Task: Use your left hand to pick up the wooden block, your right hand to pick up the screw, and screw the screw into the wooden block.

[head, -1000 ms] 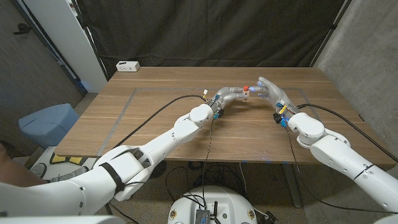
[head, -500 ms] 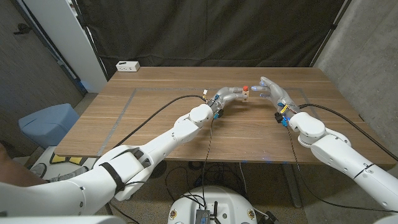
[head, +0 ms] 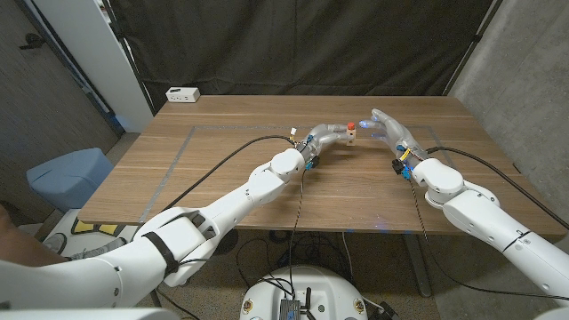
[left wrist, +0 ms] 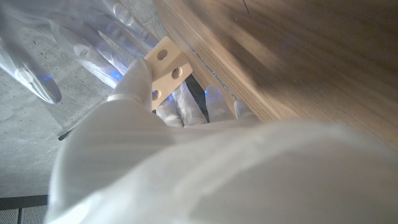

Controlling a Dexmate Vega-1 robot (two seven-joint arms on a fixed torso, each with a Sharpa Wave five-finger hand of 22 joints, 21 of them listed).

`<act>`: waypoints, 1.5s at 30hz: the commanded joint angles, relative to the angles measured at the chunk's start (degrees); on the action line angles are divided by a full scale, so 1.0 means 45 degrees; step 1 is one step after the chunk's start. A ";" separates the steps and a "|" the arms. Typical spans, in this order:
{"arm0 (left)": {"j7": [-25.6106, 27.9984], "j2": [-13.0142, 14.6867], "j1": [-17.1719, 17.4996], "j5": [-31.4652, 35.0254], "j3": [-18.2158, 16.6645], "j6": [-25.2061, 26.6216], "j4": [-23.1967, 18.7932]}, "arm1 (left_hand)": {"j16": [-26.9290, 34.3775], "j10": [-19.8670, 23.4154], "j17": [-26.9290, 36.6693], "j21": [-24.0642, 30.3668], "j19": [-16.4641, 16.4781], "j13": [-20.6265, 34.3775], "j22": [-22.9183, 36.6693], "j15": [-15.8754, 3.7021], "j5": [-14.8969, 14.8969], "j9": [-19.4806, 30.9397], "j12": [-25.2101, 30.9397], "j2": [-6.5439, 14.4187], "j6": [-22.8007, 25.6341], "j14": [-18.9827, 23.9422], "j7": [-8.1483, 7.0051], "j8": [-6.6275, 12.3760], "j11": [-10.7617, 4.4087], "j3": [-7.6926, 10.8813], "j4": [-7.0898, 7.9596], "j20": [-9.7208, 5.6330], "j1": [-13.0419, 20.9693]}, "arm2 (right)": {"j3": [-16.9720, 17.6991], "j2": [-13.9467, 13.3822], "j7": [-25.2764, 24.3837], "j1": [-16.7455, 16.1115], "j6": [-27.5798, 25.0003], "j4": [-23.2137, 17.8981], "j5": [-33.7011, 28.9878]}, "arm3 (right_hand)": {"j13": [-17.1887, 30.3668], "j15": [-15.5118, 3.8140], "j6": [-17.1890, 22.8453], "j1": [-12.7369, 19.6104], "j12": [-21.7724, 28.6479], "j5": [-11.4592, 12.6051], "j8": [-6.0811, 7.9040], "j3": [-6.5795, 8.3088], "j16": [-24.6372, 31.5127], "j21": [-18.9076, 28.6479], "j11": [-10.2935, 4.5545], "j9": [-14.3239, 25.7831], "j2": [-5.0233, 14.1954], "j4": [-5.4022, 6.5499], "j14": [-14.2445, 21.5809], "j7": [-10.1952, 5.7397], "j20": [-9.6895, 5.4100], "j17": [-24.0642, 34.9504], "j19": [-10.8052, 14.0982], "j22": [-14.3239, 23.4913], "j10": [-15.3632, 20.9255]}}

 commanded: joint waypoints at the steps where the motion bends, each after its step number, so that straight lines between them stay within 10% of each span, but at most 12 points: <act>1: -0.0026 0.0040 0.0048 0.0008 0.0015 0.0012 -0.0117 | 0.0005 0.0136 0.0037 0.0075 -0.0054 0.0287 0.0066 -0.0692 0.0079 0.0055 0.0271 0.0243 0.0272 0.0063 0.0098 0.0097 -0.0044 0.0230 0.0150 0.0082 0.0085 | -0.0171 -0.0008 0.0373 0.0295 -0.0014 0.0203 0.0112 | 0.0037 0.0045 -0.0344 -0.0161 -0.0087 0.0039 -0.0101 0.0024 -0.0113 -0.0072 -0.0049 0.0022 -0.0055 0.0081 -0.0257 -0.0086 0.0048 0.0052 -0.0136 0.0016 -0.0343; 23: -0.0050 0.0022 0.0042 0.0011 0.0032 0.0052 -0.0125 | 0.0011 0.0139 0.0039 0.0076 -0.0052 0.0288 0.0066 -0.0687 0.0085 0.0055 0.0271 0.0257 0.0282 0.0076 0.0112 0.0100 -0.0045 0.0231 0.0165 0.0082 0.0067 | -0.0597 -0.0099 0.1375 0.0945 0.0098 0.0667 0.0227 | 0.0033 0.0196 -0.1618 -0.0392 -0.0125 0.0061 -0.0070 -0.0086 -0.0207 -0.0128 0.0096 0.0002 -0.0132 0.0258 -0.0981 -0.0497 0.0139 0.0131 -0.0781 0.0027 -0.1482; 45: -0.0056 0.0001 0.0005 -0.0022 0.0006 0.0026 -0.0001 | 0.0008 0.0128 0.0036 0.0078 -0.0046 0.0290 0.0066 -0.0670 0.0090 0.0055 0.0268 0.0260 0.0272 0.0075 0.0106 0.0094 -0.0044 0.0241 0.0154 0.0082 0.0082 | -0.0737 -0.0120 0.1425 0.1108 0.0046 0.0682 0.0158 | 0.0022 0.0164 -0.0840 -0.0429 0.0077 0.0103 0.0324 -0.0098 -0.0133 -0.0055 -0.0197 -0.0001 -0.0108 0.0372 -0.1093 -0.0186 0.0154 0.0137 -0.0910 0.0028 -0.1362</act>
